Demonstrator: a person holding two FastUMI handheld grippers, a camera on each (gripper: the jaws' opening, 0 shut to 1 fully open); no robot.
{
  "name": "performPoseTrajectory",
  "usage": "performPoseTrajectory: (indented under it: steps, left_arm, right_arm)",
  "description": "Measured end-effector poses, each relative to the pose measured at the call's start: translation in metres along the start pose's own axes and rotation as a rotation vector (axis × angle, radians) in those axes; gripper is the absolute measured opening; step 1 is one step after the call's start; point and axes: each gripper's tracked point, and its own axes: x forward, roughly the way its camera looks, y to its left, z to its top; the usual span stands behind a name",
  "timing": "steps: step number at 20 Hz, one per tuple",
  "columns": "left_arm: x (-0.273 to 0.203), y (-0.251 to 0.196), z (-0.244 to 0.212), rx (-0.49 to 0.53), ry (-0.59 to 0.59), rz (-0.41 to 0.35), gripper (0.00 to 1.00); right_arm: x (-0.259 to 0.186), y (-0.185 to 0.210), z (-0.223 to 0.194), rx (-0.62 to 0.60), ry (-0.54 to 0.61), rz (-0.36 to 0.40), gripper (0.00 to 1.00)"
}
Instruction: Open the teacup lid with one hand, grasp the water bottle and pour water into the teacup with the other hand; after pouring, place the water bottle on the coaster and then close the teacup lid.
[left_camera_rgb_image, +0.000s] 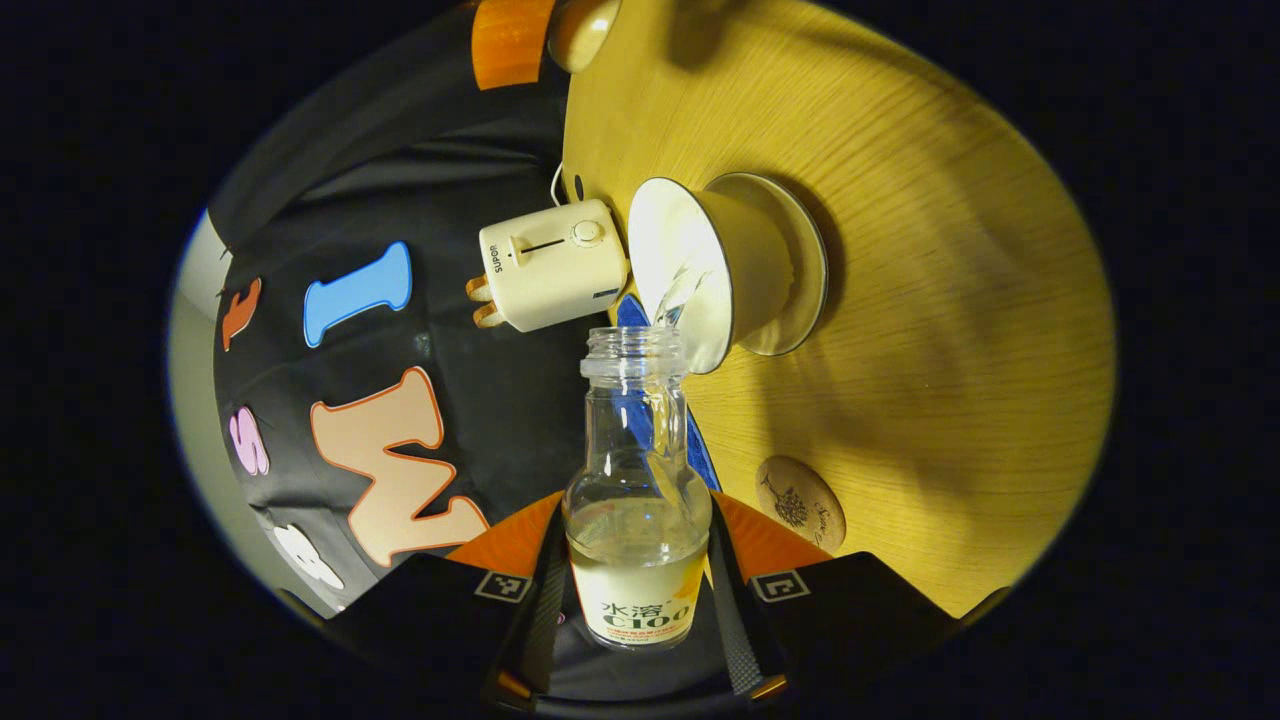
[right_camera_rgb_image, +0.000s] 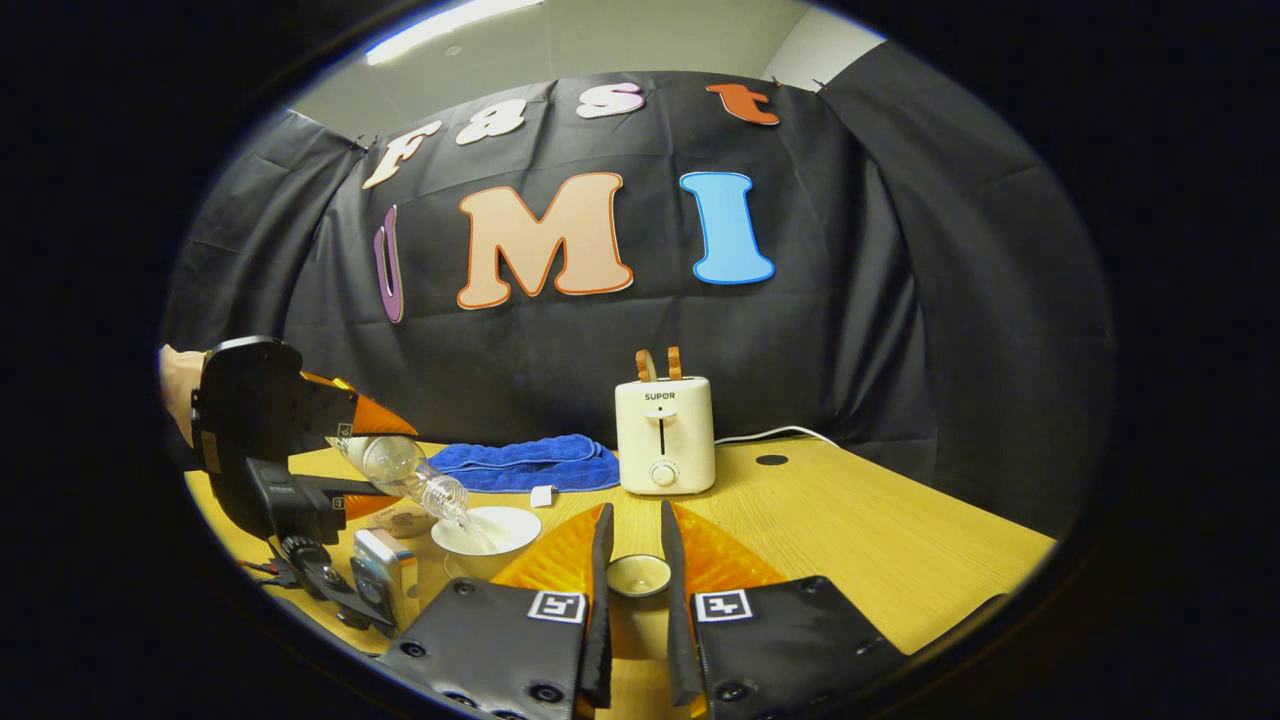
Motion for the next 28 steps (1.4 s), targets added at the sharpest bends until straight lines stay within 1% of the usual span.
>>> performPoseTrajectory:
  steps: [1,7,11,12,14,20,28]
  left_arm:
    - [-0.001,0.000,-0.001,0.015,0.008,-0.004,0.63]
    - [-0.004,0.006,-0.001,0.101,0.019,-0.008,0.64]
    - [-0.008,0.014,0.002,0.186,0.026,-0.001,0.63]
    - [-0.007,0.016,0.005,0.204,0.024,0.000,0.65]
    - [-0.008,0.020,0.005,0.231,0.028,0.002,0.64]
    - [-0.006,0.028,0.009,0.275,0.032,0.003,0.65]
    - [-0.007,0.031,0.009,0.284,0.025,0.005,0.65]
  right_arm:
    - [0.000,0.000,0.000,0.001,0.000,0.000,0.25]
    - [0.000,-0.001,0.001,0.009,0.000,0.000,0.25]
    - [0.000,-0.003,0.001,0.020,0.001,-0.002,0.26]
    - [0.000,-0.004,0.000,0.022,0.001,-0.002,0.25]
    - [0.000,-0.004,0.001,0.026,0.002,-0.003,0.25]
    - [0.000,-0.006,0.001,0.041,0.002,-0.003,0.26]
    - [0.000,-0.007,0.001,0.044,0.003,-0.002,0.25]
